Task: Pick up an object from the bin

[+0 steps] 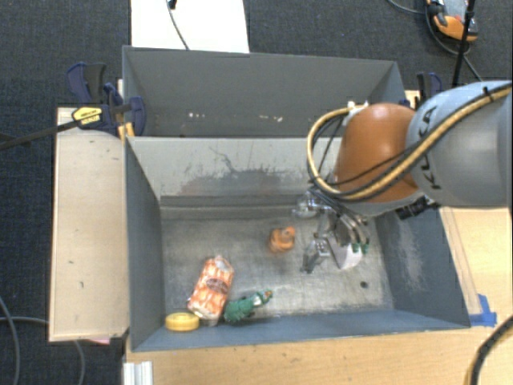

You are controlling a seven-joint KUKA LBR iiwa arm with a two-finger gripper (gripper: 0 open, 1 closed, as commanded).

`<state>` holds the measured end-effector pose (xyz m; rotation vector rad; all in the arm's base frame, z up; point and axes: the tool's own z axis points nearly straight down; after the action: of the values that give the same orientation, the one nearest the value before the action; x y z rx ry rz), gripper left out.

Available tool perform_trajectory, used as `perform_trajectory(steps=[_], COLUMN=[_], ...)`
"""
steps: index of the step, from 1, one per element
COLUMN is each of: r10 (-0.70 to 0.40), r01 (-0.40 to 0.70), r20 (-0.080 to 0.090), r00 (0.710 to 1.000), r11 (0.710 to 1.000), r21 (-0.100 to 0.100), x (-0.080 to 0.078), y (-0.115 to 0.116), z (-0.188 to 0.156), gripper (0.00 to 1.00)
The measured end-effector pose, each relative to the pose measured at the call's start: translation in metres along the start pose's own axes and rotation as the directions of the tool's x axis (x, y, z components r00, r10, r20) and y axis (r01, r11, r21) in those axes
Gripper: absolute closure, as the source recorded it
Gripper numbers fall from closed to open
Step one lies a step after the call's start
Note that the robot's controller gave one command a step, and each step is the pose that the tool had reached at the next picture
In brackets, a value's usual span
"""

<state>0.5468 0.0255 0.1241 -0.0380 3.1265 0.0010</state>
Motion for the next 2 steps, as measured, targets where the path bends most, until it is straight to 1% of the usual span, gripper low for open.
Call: perform_trajectory(steps=[1,2], r10=[0.011,0.012], r01=[-0.011,-0.012], r20=[-0.001,-0.001], r00=[1.000,1.000], r11=[1.000,1.000], r21=[-0.001,-0.001], x=[-0.0138,-0.0138], y=[0.0197,0.0197], z=[0.0494,0.0494], gripper=[1.00,1.00])
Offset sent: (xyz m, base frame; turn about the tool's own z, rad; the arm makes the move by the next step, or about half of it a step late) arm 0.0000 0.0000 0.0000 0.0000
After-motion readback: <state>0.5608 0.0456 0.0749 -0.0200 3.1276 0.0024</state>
